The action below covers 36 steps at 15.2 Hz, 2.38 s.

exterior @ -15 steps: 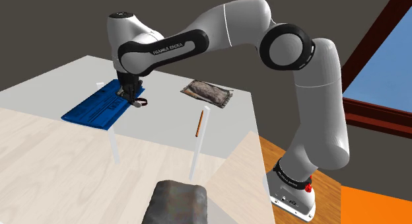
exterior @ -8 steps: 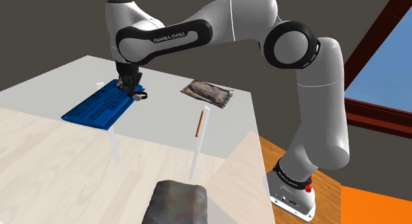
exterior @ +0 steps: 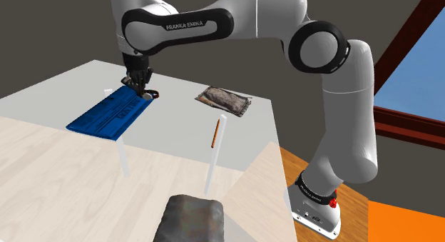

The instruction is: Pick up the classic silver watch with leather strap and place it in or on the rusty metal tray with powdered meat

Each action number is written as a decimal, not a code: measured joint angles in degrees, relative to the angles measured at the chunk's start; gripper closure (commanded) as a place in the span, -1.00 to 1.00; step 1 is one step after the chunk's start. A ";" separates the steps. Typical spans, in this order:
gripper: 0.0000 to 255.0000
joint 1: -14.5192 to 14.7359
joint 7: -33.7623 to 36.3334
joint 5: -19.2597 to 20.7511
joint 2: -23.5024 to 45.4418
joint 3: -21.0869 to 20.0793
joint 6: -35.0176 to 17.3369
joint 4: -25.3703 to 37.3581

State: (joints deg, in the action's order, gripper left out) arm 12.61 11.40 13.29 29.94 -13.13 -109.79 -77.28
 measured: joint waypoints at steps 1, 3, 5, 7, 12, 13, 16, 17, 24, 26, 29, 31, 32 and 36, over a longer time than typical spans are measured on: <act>1.00 0.00 -0.26 -0.07 0.08 0.00 0.96 1.08; 1.00 0.04 -0.56 -0.20 -0.08 -0.04 2.56 2.56; 1.00 0.12 -0.72 -0.27 -0.16 -0.08 3.69 3.62; 1.00 -1.28 -1.87 -0.80 -2.38 0.01 2.60 0.48; 1.00 -5.98 -6.21 -2.79 -10.37 0.65 -1.71 -11.16; 1.00 -7.04 -7.46 -3.30 -12.07 0.90 -2.28 -13.26; 1.00 -9.64 -10.74 -4.61 -16.56 1.73 -4.47 -19.45; 1.00 -10.48 -12.02 -4.99 -17.46 2.12 -4.70 -20.42; 1.00 -15.91 -21.12 -7.62 -25.52 5.35 -7.66 -30.45; 1.00 -17.33 -23.85 -8.17 -27.11 6.50 -8.18 -32.34; 1.00 -19.40 -28.04 -8.86 -28.93 8.37 -8.77 -34.44; 1.00 -20.64 -30.62 -9.21 -29.80 9.58 -9.01 -35.38; 1.00 -21.46 -32.30 -9.43 -30.28 10.39 -9.37 -36.12; 1.00 -23.22 -36.11 -9.87 -31.66 12.23 -10.29 -38.21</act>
State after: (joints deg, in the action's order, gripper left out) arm -10.61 -24.71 3.42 -1.72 -0.90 -120.08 -115.49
